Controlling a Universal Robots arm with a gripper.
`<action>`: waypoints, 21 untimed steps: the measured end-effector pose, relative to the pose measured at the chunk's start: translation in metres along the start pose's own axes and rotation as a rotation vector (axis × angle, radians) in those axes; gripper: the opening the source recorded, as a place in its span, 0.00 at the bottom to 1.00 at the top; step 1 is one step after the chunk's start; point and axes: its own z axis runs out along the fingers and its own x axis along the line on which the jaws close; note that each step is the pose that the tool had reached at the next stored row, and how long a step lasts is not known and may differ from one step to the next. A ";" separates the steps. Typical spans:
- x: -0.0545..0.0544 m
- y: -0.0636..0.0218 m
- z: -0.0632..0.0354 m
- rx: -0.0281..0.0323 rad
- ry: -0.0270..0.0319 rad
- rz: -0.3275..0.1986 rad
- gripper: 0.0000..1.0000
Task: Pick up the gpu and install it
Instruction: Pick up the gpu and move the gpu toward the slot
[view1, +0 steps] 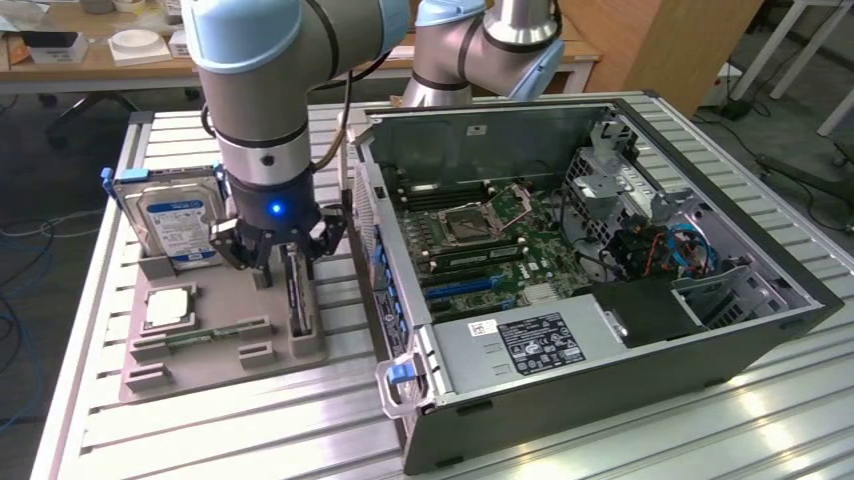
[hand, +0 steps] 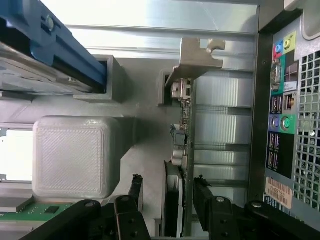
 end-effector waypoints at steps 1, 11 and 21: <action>0.000 -0.0002 0.0000 0.0000 0.0000 0.000 0.53; 0.000 -0.0065 0.0003 -0.0001 -0.0001 0.000 0.53; 0.000 -0.0068 0.0003 0.0000 -0.0001 0.000 0.51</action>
